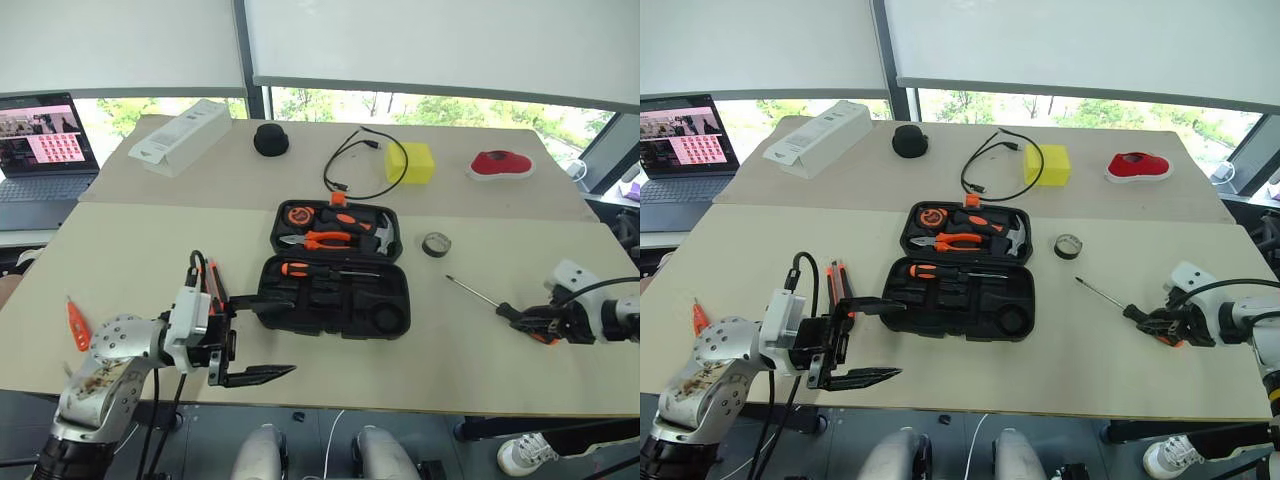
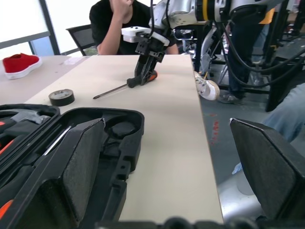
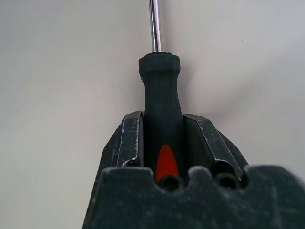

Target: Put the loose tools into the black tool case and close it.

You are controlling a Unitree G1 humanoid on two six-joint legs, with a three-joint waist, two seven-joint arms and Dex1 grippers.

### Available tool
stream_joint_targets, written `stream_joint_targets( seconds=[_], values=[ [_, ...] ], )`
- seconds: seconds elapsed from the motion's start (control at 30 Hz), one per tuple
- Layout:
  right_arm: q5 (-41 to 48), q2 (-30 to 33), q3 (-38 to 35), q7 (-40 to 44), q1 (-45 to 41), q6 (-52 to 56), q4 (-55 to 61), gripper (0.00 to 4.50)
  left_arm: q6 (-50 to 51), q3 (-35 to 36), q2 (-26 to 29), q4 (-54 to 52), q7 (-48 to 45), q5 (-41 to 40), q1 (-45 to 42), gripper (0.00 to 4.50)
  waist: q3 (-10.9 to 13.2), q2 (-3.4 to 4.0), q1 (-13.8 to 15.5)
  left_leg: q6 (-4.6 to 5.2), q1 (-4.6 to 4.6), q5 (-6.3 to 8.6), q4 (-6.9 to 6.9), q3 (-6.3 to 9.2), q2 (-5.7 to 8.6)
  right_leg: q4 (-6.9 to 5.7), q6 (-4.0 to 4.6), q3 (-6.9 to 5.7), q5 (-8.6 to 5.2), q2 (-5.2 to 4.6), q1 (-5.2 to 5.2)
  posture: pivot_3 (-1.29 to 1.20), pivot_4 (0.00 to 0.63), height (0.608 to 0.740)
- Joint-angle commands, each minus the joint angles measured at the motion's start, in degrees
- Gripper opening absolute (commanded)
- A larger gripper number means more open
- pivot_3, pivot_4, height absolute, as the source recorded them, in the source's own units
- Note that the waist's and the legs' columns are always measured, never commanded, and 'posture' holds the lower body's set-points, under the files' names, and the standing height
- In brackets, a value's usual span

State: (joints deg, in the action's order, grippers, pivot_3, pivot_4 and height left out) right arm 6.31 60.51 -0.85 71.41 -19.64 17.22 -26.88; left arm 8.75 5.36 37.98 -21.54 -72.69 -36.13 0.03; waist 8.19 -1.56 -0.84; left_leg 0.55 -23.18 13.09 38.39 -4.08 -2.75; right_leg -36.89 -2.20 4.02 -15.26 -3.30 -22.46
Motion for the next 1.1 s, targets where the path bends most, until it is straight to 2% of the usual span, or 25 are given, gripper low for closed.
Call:
stream_joint_targets(
  seconds=[0.03,0.17,0.27,0.47,0.6,0.7,0.83,1.1],
  values=[
    [6.99,3.57,-4.15,6.55,-2.68,2.56,11.63,0.95,-1.7,5.9,0.64,1.7,2.15,-0.51,2.3,4.5,0.08,0.21,-0.27,0.0,-0.01,0.0,-0.02,0.03,-0.03,-0.02,0.0,0.03,0.0,0.0,-0.06,0.0,0.15,0.74],
    [12.9,1.64,0.32,9.01,-9.27,14.19,26.37,0.95,-2.91,12.01,2.04,4.3,2.57,0.5,7.95,4.5,0.12,0.31,-1.31,0.0,-0.02,0.0,-0.1,0.2,-0.09,-0.12,0.03,0.11,0.0,0.06,-0.21,0.0,0.15,0.74],
    [11.64,-3.04,7.02,7.89,-16.51,18.57,30.84,0.95,-4.16,15.41,1.4,5.49,4.08,0.68,10.9,4.5,0.19,0.19,-1.67,-0.01,-0.03,0.0,-0.17,0.23,-0.14,-0.15,0.1,0.07,-0.02,0.06,-0.31,0.0,0.15,0.74],
    [-0.3,-12.98,23.87,3.45,-29.04,22.33,28.73,0.95,-7.06,17.02,-1.3,5.84,6.26,2.07,16.15,4.5,0.24,0.06,-0.81,-0.01,-0.52,0.0,-0.16,0.21,-0.08,-0.19,0.08,0.01,0.04,-0.17,-0.83,0.0,0.15,0.74],
    [-5.13,-16.59,29.6,3.51,-33.02,19.05,23.45,0.95,-7.96,16.45,-3.2,3.93,7.95,2.65,18.23,4.5,0.24,-0.01,0.19,-0.01,-0.88,0.0,-0.14,0.21,-0.05,-0.21,0.08,-0.06,0.11,-0.17,-1.17,0.0,0.15,0.74],
    [-8.12,-18.34,32.12,3.61,-35.31,16.69,19.72,0.95,-8.46,15.98,-4.0,2.97,8.76,2.87,19.38,4.5,0.24,-0.01,0.71,-0.02,-1.3,-0.01,-0.09,0.2,-0.04,-0.29,0.1,-0.08,0.13,-0.17,-1.66,0.0,0.15,0.74],
    [-10.64,-20.88,34.26,4.16,-36.83,14.24,16.73,0.95,-8.94,15.59,-4.45,2.53,9.42,3.15,19.99,4.5,0.24,-0.01,0.16,-0.02,-1.35,-0.01,-0.09,0.09,-0.04,-0.28,0.16,-0.09,0.17,-0.1,-1.71,0.0,0.15,0.74],
    [-11.89,-24.57,33.62,4.44,-37.15,17.58,14.38,0.95,-9.17,15.19,-4.36,3.07,9.88,3.53,19.05,4.5,0.24,-0.01,0.01,-0.02,-1.32,-0.01,-0.09,-0.09,-0.08,-0.31,0.19,-0.1,0.18,-0.05,-1.7,0.0,0.15,0.74]
  ],
)
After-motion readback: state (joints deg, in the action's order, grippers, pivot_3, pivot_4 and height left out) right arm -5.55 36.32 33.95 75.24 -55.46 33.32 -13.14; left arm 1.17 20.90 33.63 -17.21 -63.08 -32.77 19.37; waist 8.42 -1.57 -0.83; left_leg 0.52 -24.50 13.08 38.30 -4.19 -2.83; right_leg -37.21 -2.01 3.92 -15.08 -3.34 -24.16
